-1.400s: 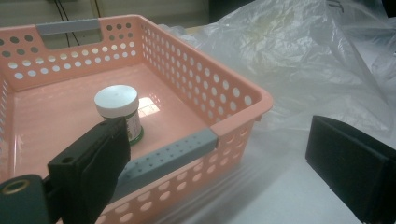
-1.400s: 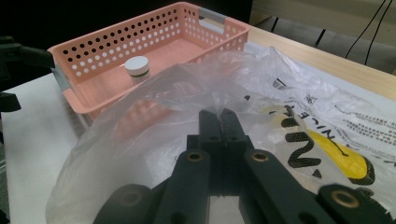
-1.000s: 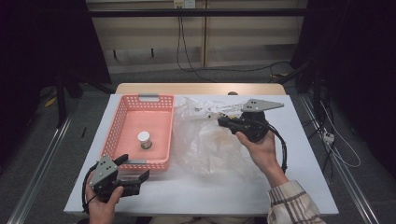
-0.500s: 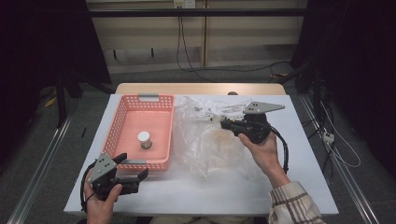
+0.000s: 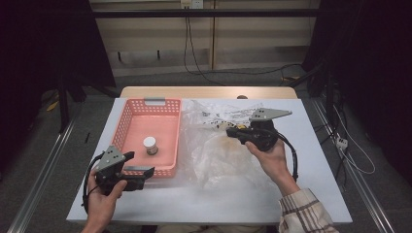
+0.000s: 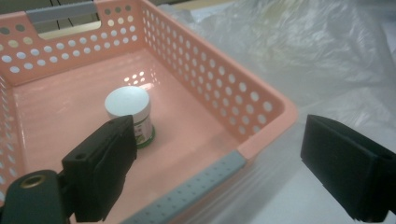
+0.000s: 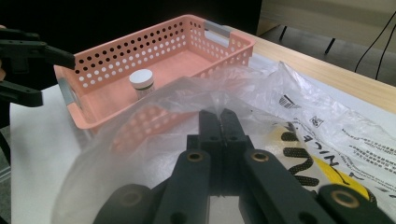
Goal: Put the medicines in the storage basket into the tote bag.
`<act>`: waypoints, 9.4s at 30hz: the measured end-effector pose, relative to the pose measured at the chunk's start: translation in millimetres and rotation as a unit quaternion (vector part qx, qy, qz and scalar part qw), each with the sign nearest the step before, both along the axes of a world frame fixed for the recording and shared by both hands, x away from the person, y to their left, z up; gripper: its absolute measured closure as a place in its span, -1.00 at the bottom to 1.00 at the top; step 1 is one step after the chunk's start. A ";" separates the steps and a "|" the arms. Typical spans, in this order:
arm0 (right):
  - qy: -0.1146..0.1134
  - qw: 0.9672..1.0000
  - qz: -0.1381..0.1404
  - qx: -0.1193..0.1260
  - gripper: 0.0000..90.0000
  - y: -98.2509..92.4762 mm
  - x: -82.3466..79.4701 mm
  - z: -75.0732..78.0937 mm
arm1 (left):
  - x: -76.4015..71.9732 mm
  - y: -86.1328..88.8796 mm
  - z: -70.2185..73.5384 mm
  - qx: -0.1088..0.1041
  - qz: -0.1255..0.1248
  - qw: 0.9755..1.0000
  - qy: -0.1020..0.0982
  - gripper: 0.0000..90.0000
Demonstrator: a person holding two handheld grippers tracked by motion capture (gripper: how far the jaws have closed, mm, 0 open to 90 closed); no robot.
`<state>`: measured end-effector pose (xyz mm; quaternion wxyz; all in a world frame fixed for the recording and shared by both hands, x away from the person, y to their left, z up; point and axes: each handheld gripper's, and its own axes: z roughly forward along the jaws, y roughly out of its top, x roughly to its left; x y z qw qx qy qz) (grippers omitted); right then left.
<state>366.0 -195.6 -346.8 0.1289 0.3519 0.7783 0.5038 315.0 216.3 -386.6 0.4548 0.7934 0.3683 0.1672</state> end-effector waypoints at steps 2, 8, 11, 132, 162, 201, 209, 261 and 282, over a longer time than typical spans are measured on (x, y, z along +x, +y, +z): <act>-0.001 1.000 -0.001 0.002 1.00 -0.5 0.1 0.4 | 7.0 -1.0 1.1 0.011 -0.004 1.000 0.009 -0.77; 0.000 1.000 -0.003 0.002 1.00 -2.1 1.2 0.3 | 27.2 -5.5 6.8 0.039 -0.041 0.998 0.027 -0.83; -0.003 1.000 -0.002 0.002 1.00 -1.3 0.2 0.3 | 35.6 -8.4 8.8 0.052 -0.040 0.997 0.028 -0.77; 0.007 1.000 0.009 -0.005 1.00 5.1 3.7 -8.9 | 29.3 -79.7 70.0 0.004 -0.139 0.990 -0.004 0.14; 0.009 1.000 0.012 -0.007 1.00 7.4 4.7 -11.7 | 28.6 -175.5 34.5 0.014 -0.214 0.976 0.036 0.13; 0.040 0.999 0.010 -0.013 1.00 4.5 -2.2 -30.4 | 67.1 -214.3 -44.4 0.051 -0.136 0.986 0.085 0.12; 0.042 0.999 0.009 -0.015 1.00 3.6 -1.6 -31.3 | 68.4 -214.5 -45.6 0.041 -0.149 0.983 0.096 -0.10; 0.054 0.998 -0.009 -0.038 0.33 -11.5 -23.5 -35.2 | 22.1 -121.4 23.3 0.014 -0.158 0.987 -0.014 -0.71; 0.031 0.994 -0.096 -0.035 -0.59 -62.1 -69.4 -38.3 | -5.2 -98.4 5.7 0.033 -0.151 0.988 -0.008 -0.73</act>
